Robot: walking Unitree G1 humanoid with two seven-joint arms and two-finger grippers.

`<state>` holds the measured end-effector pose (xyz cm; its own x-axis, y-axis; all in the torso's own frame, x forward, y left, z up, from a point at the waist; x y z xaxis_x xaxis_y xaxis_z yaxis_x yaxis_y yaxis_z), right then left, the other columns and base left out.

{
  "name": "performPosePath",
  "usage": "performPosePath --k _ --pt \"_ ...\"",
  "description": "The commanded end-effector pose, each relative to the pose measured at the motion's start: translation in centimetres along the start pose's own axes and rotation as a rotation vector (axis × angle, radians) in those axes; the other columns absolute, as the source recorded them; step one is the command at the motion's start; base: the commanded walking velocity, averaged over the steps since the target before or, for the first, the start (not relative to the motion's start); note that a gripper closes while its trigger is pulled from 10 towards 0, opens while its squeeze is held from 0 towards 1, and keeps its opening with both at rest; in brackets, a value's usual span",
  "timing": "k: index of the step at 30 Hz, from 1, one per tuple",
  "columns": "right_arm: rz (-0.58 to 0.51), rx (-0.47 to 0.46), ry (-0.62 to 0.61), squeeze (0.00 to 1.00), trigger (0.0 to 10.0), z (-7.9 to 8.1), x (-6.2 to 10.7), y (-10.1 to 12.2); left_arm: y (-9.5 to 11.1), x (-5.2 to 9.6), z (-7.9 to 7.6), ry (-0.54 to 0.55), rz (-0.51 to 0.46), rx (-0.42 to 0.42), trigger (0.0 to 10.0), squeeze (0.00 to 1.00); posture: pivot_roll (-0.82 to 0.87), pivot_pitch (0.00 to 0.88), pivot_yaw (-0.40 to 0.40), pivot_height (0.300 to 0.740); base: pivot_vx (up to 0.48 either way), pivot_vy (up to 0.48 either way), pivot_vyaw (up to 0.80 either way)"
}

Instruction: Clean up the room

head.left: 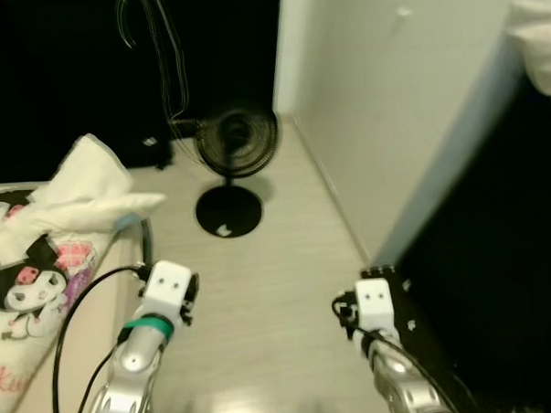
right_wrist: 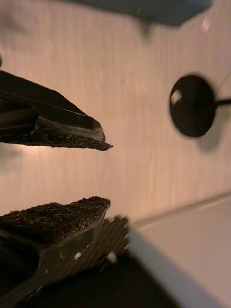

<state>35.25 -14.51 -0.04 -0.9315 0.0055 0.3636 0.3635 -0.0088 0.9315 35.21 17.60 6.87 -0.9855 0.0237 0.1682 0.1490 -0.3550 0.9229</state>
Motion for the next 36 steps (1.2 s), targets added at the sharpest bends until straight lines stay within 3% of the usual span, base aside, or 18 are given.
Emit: performPosePath --k 1,7,8,12,14,19,23,29,36 --pt "0.035 -0.019 -0.021 0.00 10.0 -0.5 0.3 -1.2 -0.4 -0.1 -0.6 -0.011 0.020 -0.003 10.0 0.00 0.18 0.000 -0.007 0.740 0.000 0.000 0.79" --pt "0.025 -0.028 -0.027 0.00 10.0 -0.3 -0.2 -0.5 0.5 -1.0 -0.5 -0.017 0.003 -0.024 10.0 0.00 0.20 0.000 0.015 0.740 0.000 0.000 0.79" --pt "0.008 -0.047 -0.033 0.00 10.0 -0.1 -0.4 0.1 1.5 -1.7 -0.1 -0.016 -0.018 -0.033 10.0 0.00 0.21 0.000 0.037 0.740 0.000 0.000 0.79" --pt "0.012 -0.057 -0.039 0.00 10.0 0.2 -0.3 -0.2 2.3 -2.2 0.6 -0.015 -0.031 -0.053 10.0 0.00 0.21 0.000 0.046 0.740 0.000 0.000 0.79" --pt "0.020 -0.061 -0.051 0.00 10.0 -0.1 0.0 -0.7 1.6 -2.0 0.7 -0.006 -0.008 0.024 10.0 0.00 0.19 0.000 0.039 0.740 0.000 0.000 0.79" --pt "0.023 -0.056 -0.051 0.00 10.0 -0.3 0.1 -1.0 0.3 -1.4 0.3 -0.004 0.029 0.095 10.0 0.00 0.17 0.000 0.034 0.740 0.000 0.000 0.79" --pt "0.021 -0.049 -0.044 0.00 10.0 -0.2 0.0 -0.9 -0.7 -0.7 -0.6 -0.042 0.048 0.060 10.0 0.00 0.17 0.000 0.031 0.740 0.000 0.000 0.79" --pt "0.022 -0.048 -0.048 0.00 10.0 -0.4 0.1 -1.0 -2.0 -0.5 -0.3 -0.008 0.100 0.028 10.0 0.00 0.16 0.000 0.025 0.740 0.000 0.000 0.79" --pt "0.026 -0.036 -0.043 0.00 10.0 -0.4 0.2 -1.1 -1.8 -0.7 -0.4 0.009 0.091 0.020 10.0 0.00 0.15 0.000 0.001 0.740 0.000 0.000 0.79"
Point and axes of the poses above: a point about 5 cm out from each wrist's last joint towards the gripper, its own x axis pointing back from the gripper into the wrist, its own y axis along the axis of the wrist's last joint, z = x × y, the point moved 6 cm from there along -x, pointing out of the wrist towards the gripper, and after that the axes turned 3 degrees about -x, right-handed, at the moved point
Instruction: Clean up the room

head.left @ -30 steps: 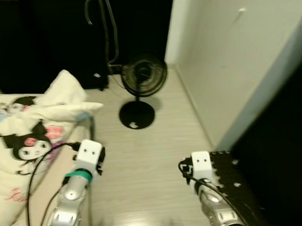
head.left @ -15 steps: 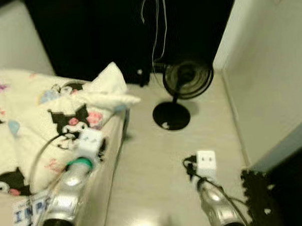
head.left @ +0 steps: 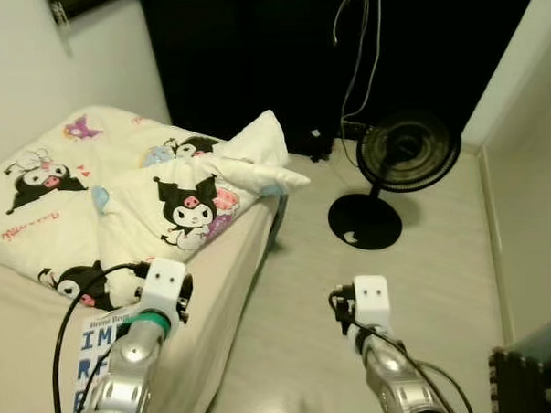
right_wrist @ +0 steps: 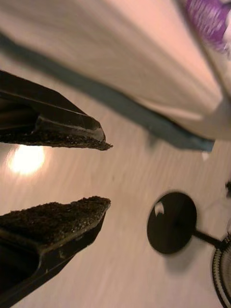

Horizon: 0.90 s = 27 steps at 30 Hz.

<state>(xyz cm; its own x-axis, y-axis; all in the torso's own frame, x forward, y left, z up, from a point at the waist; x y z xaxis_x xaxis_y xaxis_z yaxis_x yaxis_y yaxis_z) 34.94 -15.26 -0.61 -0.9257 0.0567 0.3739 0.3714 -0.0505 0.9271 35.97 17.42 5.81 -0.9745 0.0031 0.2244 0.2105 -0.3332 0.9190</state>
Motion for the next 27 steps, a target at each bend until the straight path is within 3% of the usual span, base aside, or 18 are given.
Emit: performPosePath --k 1,13,18,27 --pt "0.016 0.006 0.008 0.00 10.0 0.28 0.18 -0.51 -0.98 0.17 0.12 0.010 0.030 -0.004 10.0 0.00 0.15 0.000 0.001 0.740 0.000 0.000 0.79" --pt "0.028 0.035 0.043 0.00 10.0 0.68 0.02 -0.51 -0.92 0.16 0.67 0.036 0.029 0.039 10.0 0.00 0.15 0.000 -0.019 0.740 0.000 0.000 0.79" --pt "0.038 0.041 0.041 0.00 10.0 0.46 0.07 -0.72 -1.53 0.37 -0.19 0.004 0.059 0.063 10.0 0.00 0.14 0.000 -0.017 0.740 0.000 0.000 0.79" --pt "0.050 0.051 0.032 0.00 10.0 -0.05 0.28 -1.17 -1.39 0.43 -0.33 0.011 0.054 0.103 10.0 0.00 0.14 0.000 -0.038 0.740 0.000 0.000 0.79"
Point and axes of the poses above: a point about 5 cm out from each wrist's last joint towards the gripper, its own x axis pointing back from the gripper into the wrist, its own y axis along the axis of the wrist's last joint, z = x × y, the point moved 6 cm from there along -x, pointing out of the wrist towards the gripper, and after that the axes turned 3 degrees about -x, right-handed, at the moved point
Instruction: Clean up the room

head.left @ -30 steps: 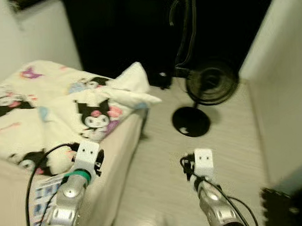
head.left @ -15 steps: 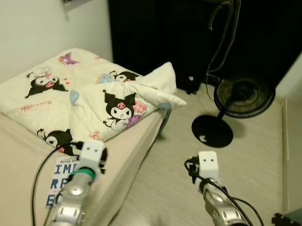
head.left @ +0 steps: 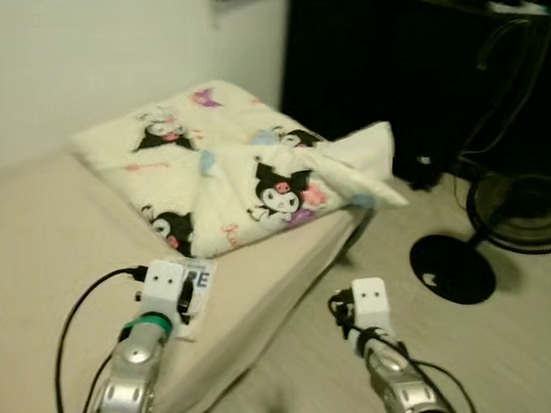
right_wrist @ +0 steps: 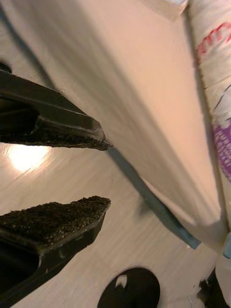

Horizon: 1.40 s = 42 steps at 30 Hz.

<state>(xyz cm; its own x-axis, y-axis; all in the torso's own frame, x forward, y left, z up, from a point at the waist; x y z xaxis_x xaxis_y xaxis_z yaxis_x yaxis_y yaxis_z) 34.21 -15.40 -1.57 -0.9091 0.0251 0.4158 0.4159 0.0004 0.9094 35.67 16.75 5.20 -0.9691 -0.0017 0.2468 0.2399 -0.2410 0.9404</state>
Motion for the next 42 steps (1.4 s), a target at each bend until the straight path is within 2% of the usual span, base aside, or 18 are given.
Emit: performPosePath --k 1,16,21,22,25,27,29,34,36,38,41,42 --pt "0.004 0.003 0.005 0.00 10.0 0.2 0.0 0.0 -1.0 0.3 0.6 0.014 0.031 0.010 10.0 0.00 0.14 0.000 -0.042 0.740 0.000 0.000 0.79" --pt "0.006 0.003 -0.002 0.00 10.0 0.0 0.1 -0.1 -0.7 0.5 -0.1 -0.019 0.019 -0.008 10.0 0.00 0.14 0.000 -0.043 0.740 0.000 0.000 0.79" --pt "0.003 -0.017 -0.026 0.00 10.0 -0.4 0.2 -0.2 -0.4 0.2 -0.3 -0.035 0.018 -0.017 10.0 0.00 0.14 0.000 0.012 0.740 0.000 0.000 0.79" --pt "-0.001 -0.032 -0.046 0.00 10.0 -0.8 0.2 -0.3 -0.1 0.0 -0.6 -0.055 0.012 -0.027 10.0 0.00 0.13 0.000 0.045 0.740 0.000 0.000 0.79" --pt "-0.005 -0.047 -0.064 0.00 10.0 -1.1 0.3 -0.3 0.3 -0.3 -0.9 -0.074 0.006 -0.041 10.0 0.00 0.13 0.000 0.063 0.740 0.000 0.000 0.79" --pt "-0.014 -0.066 -0.107 0.00 10.0 -1.8 0.5 -0.4 1.2 -1.0 -1.4 -0.113 -0.011 -0.072 10.0 0.00 0.12 0.000 0.118 0.740 0.000 0.000 0.79" --pt "-0.022 -0.063 -0.138 0.00 10.0 -2.3 0.8 -0.5 1.6 -1.4 -1.5 -0.135 -0.017 -0.095 10.0 0.00 0.11 0.000 0.135 0.740 0.000 0.000 0.79" --pt "-0.024 -0.077 -0.159 0.00 10.0 -2.7 1.0 -0.7 1.8 -1.5 -1.5 -0.129 -0.023 -0.085 10.0 0.00 0.10 0.000 0.139 0.740 0.000 0.000 0.78" --pt "-0.028 -0.061 -0.172 0.00 10.0 -2.9 1.1 -0.7 1.9 -1.4 -1.9 -0.142 -0.026 -0.054 10.0 0.00 0.11 0.000 0.104 0.740 0.000 0.000 0.00" --pt "-0.043 0.022 -0.132 0.00 10.0 -2.3 0.9 -0.3 2.2 -1.2 -2.5 -0.165 -0.041 -0.045 10.0 0.00 0.11 0.000 0.091 0.740 0.000 0.000 0.00" --pt "-0.047 0.050 -0.092 0.00 10.0 -1.5 0.7 0.1 2.2 -1.0 -2.7 -0.170 -0.046 -0.037 10.0 0.00 0.11 0.000 0.091 0.740 0.082 0.000 0.00" --pt "-0.047 0.050 -0.082 0.00 10.0 -1.3 0.6 0.2 2.2 -1.0 -2.6 -0.162 -0.046 -0.032 10.0 0.00 0.12 0.000 0.056 0.740 0.262 0.000 0.00"
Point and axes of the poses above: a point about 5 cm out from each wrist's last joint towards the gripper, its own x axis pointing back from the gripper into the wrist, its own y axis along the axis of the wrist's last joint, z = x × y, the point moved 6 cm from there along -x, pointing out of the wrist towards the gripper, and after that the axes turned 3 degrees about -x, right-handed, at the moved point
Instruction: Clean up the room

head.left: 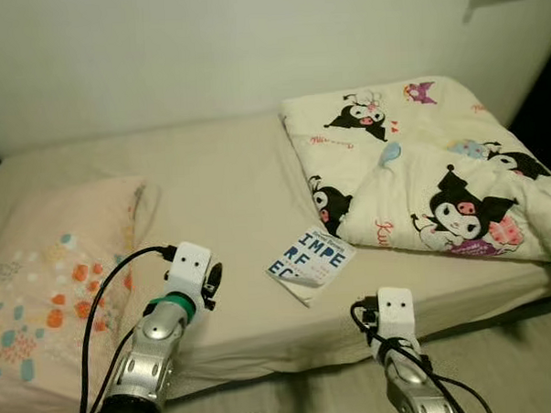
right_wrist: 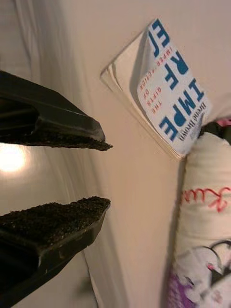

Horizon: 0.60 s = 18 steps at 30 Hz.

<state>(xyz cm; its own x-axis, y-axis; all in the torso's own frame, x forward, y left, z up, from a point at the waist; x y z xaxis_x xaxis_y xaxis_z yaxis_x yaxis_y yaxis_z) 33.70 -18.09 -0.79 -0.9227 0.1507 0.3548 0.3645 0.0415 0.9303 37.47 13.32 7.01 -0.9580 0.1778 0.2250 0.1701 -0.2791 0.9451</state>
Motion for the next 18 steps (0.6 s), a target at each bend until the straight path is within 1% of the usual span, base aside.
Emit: performPosePath --k 1,8,13,14,17,18 --pt "0.010 0.013 0.046 0.00 10.0 1.36 0.08 -0.27 -0.79 0.37 0.13 0.007 0.018 0.015 10.0 0.00 0.12 0.000 0.056 0.740 0.262 0.000 0.00" --pt "0.005 -0.046 0.061 0.00 10.0 1.77 -0.03 0.13 -1.40 0.99 0.97 0.047 0.022 0.034 10.0 0.00 0.13 0.000 0.031 0.740 0.258 0.000 0.00" --pt "0.021 -0.069 0.047 0.00 10.0 1.55 0.12 -0.29 -1.71 1.23 1.07 0.049 0.028 0.035 10.0 0.00 0.13 0.000 0.030 0.740 0.247 0.000 0.00" --pt "0.022 -0.047 0.057 0.00 10.0 1.62 0.15 -0.37 -1.66 1.19 1.02 0.048 0.028 0.035 10.0 0.00 0.13 0.000 0.028 0.740 0.240 0.000 0.00" --pt "0.023 -0.030 0.064 0.00 10.0 1.69 0.17 -0.42 -1.63 1.17 0.98 0.048 0.028 0.034 10.0 0.00 0.13 0.000 0.028 0.740 0.240 0.000 0.00" --pt "0.025 -0.018 0.073 0.00 10.0 1.82 0.21 -0.48 -1.53 1.10 0.93 0.047 0.027 0.034 10.0 0.00 0.13 0.000 0.028 0.740 0.000 0.000 0.64"
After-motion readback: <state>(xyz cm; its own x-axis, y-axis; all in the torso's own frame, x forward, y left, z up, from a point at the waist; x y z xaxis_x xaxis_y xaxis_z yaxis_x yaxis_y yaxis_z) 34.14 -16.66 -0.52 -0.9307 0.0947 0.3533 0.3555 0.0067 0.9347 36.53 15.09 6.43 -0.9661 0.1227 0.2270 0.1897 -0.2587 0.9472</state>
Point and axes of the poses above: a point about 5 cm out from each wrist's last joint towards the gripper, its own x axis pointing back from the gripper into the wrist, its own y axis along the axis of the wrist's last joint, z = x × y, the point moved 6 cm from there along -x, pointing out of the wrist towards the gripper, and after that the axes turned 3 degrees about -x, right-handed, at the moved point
